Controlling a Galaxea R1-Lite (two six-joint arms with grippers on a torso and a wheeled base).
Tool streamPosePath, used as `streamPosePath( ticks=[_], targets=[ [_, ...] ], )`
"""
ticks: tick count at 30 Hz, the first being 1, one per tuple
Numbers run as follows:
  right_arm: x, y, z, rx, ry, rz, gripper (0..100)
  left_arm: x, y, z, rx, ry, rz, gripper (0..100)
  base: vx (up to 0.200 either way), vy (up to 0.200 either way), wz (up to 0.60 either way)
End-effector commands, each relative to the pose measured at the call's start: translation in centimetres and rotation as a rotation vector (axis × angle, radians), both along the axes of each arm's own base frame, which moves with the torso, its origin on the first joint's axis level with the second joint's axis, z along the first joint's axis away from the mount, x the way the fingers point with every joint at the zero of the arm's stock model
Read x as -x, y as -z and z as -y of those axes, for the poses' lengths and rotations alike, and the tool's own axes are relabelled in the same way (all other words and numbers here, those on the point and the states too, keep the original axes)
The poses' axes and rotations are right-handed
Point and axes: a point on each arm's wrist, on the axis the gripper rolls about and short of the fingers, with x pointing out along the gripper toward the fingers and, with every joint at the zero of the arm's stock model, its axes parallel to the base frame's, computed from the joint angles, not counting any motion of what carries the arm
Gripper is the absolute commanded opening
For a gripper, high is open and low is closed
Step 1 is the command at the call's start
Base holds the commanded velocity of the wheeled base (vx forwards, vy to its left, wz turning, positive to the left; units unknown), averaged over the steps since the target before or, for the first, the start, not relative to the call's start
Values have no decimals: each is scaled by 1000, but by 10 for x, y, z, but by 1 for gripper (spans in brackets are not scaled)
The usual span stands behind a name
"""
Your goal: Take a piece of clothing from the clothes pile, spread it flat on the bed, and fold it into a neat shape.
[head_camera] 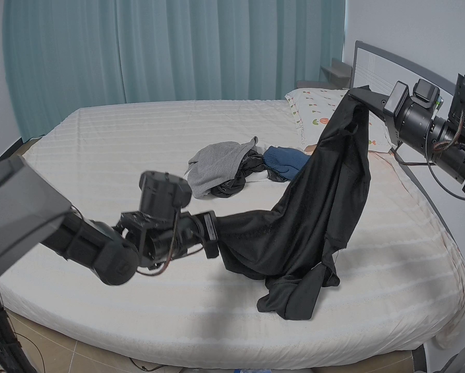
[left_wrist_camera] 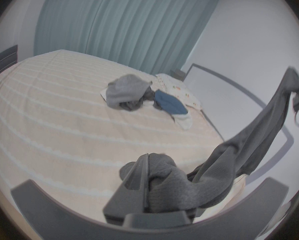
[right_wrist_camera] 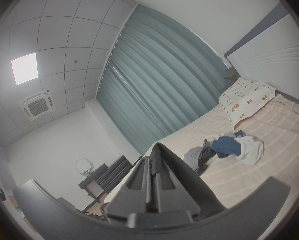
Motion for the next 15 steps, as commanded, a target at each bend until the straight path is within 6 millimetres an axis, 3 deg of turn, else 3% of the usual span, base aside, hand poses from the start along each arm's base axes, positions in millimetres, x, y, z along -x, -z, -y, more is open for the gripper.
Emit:
streamPosePath(
  ticks=[1, 3, 6, 9, 14, 15],
  targets=[
    [-15, -22, 15, -59, 61, 74, 0, 10, -95, -26, 169, -65, 181, 0, 0, 0, 0],
    [-13, -19, 16, -59, 62, 62, 0, 14, -102, -32, 197, -76, 185, 0, 0, 0, 0],
    [-13, 4, 16, -49, 57, -24, 0, 16, -96, -33, 262, -102, 137, 0, 0, 0, 0],
    [-11, 39, 16, -20, 51, -143, 0, 21, -81, -32, 299, -80, 52, 0, 0, 0, 0],
    [-7, 81, 13, -1, 44, -300, 0, 33, -47, -34, 280, -20, -80, 0, 0, 0, 0],
    [-7, 81, 13, -1, 44, -300, 0, 33, -47, -34, 280, -20, -80, 0, 0, 0, 0]
  ],
)
